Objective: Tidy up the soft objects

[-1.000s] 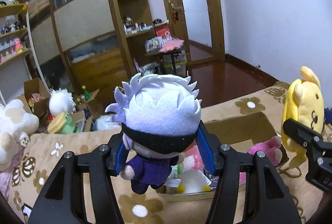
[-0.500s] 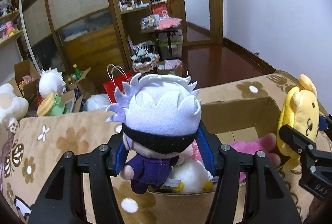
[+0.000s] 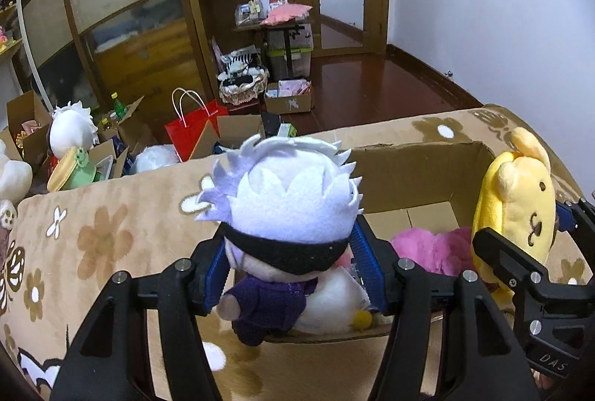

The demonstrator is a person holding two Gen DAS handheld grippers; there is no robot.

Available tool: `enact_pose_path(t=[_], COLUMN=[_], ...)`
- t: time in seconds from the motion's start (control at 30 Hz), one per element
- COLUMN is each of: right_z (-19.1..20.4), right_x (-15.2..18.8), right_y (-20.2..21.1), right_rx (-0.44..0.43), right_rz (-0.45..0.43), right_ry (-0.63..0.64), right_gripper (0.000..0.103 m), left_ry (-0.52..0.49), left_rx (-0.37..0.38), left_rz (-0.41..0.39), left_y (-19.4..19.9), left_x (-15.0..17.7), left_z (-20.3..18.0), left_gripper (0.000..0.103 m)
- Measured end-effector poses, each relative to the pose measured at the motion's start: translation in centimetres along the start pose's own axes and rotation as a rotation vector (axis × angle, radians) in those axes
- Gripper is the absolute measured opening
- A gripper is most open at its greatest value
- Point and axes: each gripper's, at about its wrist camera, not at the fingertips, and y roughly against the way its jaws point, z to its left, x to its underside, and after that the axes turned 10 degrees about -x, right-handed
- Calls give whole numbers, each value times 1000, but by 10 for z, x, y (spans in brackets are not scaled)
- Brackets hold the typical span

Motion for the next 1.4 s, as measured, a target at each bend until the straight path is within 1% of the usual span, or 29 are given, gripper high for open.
enact_pose_path(t=[0.03, 0.1, 0.13, 0.2, 0.33, 0.37, 0.43, 0.5, 0.67, 0.97, 1.07, 1.3, 1.4], right_z=[0, 0, 0, 0, 0, 0, -1, -1, 1, 15, 21, 26, 27], right_x=[0, 1, 1, 1, 0, 0, -1, -2, -4, -3, 1, 11, 19], right_y=[0, -1, -1, -1, 5, 7, 13, 21, 40, 92, 111, 145, 157], right_rx=[0, -2, -1, 1, 5, 6, 13, 18, 19, 35, 38, 50, 54], right_rz=[2, 7, 9, 9, -1, -3, -16, -34, -59, -102, -115, -143, -149], right_ry=[-2, -7, -8, -11, -15, -16, -21, -25, -33, -14, 0, 3, 2], right_gripper=[79, 80, 81, 84, 87, 92, 98, 100, 103, 103, 103, 103, 103], left_ry=[3, 10, 8, 5, 7, 7, 10, 12, 22, 8, 15, -1, 19], left_rx=[2, -2, -6, -11, -17, -20, -30, -34, -37, -58, -37, -75, -68], left_rz=[6, 3, -1, -4, -3, -4, -8, -8, -27, -107, -126, -180, -190], left_y=[-1, 0, 1, 3, 7, 9, 14, 20, 42, 101, 122, 155, 167], left_x=[0, 1, 0, 0, 0, 1, 2, 3, 8, 21, 25, 44, 51], left_z=[0, 1, 2, 3, 6, 7, 10, 13, 20, 26, 28, 34, 42], left_gripper=[64, 72, 73, 79, 85, 88, 89, 94, 96, 100, 100, 100, 100])
